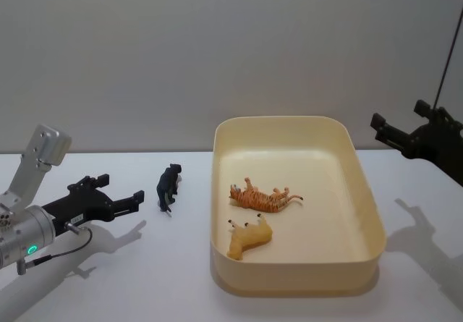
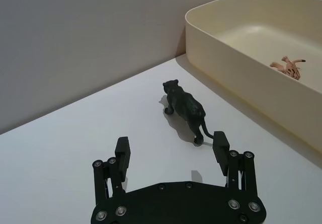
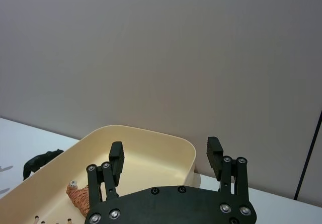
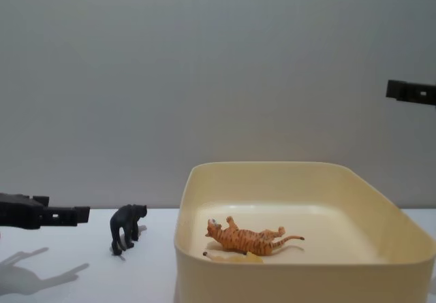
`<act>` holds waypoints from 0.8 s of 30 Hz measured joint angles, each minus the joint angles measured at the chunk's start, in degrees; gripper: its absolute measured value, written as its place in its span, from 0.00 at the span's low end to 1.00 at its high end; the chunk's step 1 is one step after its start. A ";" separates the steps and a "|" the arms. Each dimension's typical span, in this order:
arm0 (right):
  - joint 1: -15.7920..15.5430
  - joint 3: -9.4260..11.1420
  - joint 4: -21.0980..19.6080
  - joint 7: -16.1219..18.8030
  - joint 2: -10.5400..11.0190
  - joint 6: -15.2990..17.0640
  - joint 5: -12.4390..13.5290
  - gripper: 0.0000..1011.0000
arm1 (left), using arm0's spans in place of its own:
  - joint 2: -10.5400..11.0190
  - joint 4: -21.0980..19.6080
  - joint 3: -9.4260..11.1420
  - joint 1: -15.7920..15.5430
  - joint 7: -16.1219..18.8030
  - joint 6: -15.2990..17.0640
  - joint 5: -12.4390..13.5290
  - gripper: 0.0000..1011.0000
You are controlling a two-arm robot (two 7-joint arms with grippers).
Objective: Pick up the toy alternately with two hands and place it into the central storage box.
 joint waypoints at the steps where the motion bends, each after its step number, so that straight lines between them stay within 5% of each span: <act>1: 0.00 0.00 0.00 0.00 0.00 0.00 0.00 0.99 | -0.03 0.22 -0.01 -0.11 -0.09 0.01 0.02 0.99; 24: 0.00 0.00 0.01 0.00 0.00 0.00 0.00 0.99 | -0.18 1.42 -0.07 -0.69 -0.67 0.01 0.20 0.99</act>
